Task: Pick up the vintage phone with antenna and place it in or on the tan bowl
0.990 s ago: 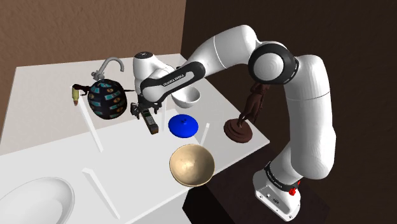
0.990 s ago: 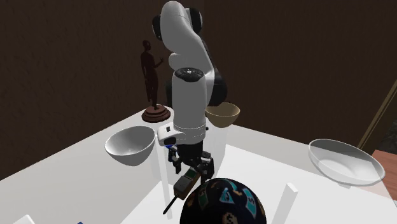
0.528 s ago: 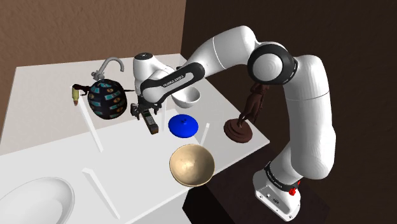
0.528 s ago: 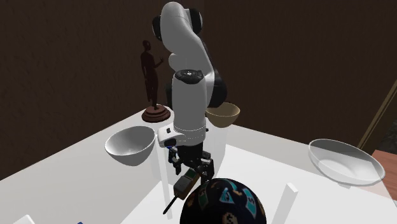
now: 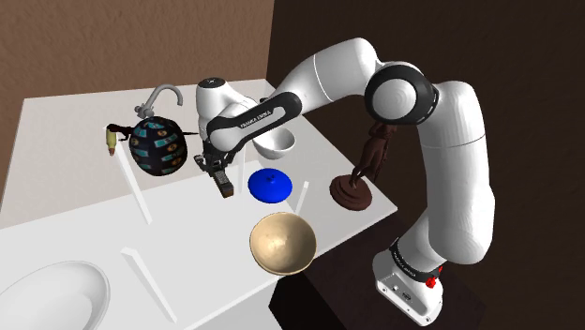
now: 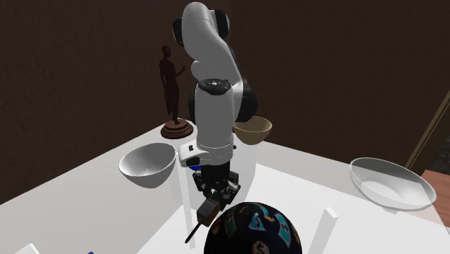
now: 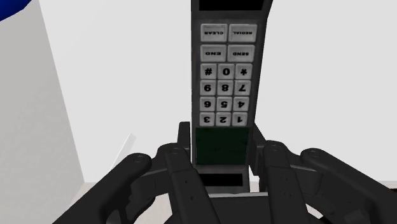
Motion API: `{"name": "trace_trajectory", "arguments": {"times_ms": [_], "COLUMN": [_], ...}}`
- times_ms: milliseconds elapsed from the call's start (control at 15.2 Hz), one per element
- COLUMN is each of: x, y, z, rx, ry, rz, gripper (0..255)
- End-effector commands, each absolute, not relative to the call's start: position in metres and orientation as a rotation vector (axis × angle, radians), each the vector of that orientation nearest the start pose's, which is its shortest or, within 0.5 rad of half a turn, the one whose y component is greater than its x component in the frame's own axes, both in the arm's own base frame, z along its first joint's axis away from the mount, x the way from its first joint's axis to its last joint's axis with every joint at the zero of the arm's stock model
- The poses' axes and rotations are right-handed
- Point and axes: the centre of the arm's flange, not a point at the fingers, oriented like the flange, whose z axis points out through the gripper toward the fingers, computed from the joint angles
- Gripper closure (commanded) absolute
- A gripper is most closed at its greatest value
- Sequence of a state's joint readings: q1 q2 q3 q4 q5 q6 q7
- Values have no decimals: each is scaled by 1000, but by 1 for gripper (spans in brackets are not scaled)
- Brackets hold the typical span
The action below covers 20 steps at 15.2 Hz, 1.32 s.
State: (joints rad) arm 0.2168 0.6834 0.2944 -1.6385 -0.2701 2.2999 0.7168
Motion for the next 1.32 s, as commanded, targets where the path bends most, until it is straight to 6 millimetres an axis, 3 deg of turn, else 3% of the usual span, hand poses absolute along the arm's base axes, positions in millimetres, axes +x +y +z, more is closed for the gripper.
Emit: {"name": "trace_trajectory", "arguments": {"times_ms": [0, 132, 1254], "x": [615, 615, 615], "y": [310, 310, 310], "z": [231, 231, 321], "rx": [-3144, -3144, -3144], "ry": [141, 141, 141], "rz": [-35, -35, -35], "gripper": [255, 255, 255]}}
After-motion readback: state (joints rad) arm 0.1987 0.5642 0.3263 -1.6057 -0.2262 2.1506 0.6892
